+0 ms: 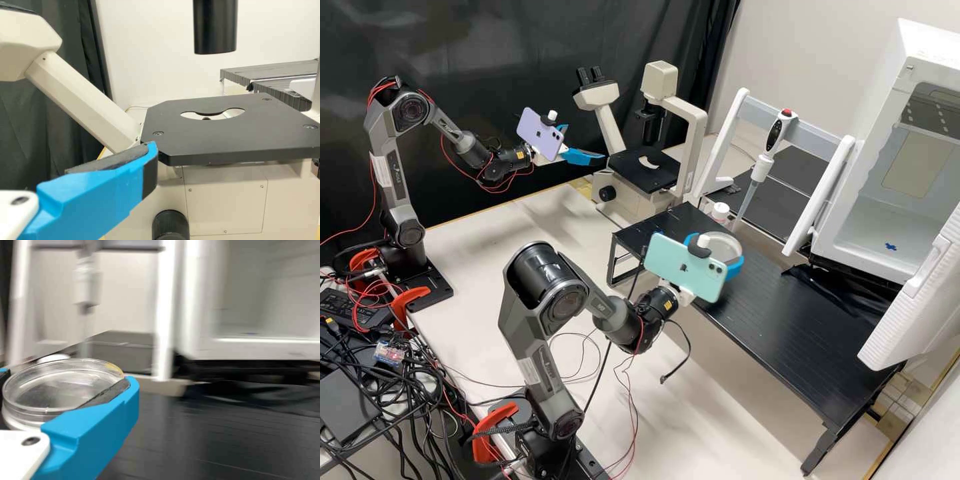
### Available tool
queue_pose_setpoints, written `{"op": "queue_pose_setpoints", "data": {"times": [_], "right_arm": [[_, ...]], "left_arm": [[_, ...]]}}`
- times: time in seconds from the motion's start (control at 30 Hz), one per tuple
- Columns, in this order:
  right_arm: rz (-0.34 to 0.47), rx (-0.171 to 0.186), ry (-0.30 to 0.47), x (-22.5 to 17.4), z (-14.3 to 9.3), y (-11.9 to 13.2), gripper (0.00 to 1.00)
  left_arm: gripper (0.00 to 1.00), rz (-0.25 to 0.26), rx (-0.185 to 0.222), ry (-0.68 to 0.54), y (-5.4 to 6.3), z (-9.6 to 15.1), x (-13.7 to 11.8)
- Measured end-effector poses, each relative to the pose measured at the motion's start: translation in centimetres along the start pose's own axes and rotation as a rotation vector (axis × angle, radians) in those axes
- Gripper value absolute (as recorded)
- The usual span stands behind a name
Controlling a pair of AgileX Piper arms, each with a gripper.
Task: Move the petri dish to the incubator
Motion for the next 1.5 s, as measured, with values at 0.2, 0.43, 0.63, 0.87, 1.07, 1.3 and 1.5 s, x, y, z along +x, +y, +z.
{"op": "queue_pose_setpoints", "data": {"times": [0.2,0.43,0.63,0.87,1.07,1.3,1.5], "right_arm": [[0.142,0.021,-0.048,1.8,2.5,4.4,0.0],[0.213,0.006,-0.086,5.6,4.1,8.6,0.0],[0.257,0.021,-0.152,9.2,5.0,12.1,0.0],[0.261,0.036,-0.195,13.9,5.0,14.8,0.0],[0.239,0.029,-0.227,17.8,4.1,16.1,0.0],[0.226,0.042,-0.255,22.2,2.9,17.4,0.0],[0.176,0.024,-0.28,25.2,3.2,17.0,0.0]], "left_arm": [[1.0,0.0,0.0,0.0,0.0,0.0,0.0],[1.0,0.0,0.0,0.0,0.0,0.0,0.0],[1.0,0.0,0.0,0.0,0.0,0.0,0.0],[1.0,0.0,0.0,0.0,0.0,0.0,0.0],[1.0,0.0,0.0,0.0,0.0,0.0,0.0],[1.0,0.0,0.0,0.0,0.0,0.0,0.0],[1.0,0.0,0.0,0.0,0.0,0.0,0.0]]}}
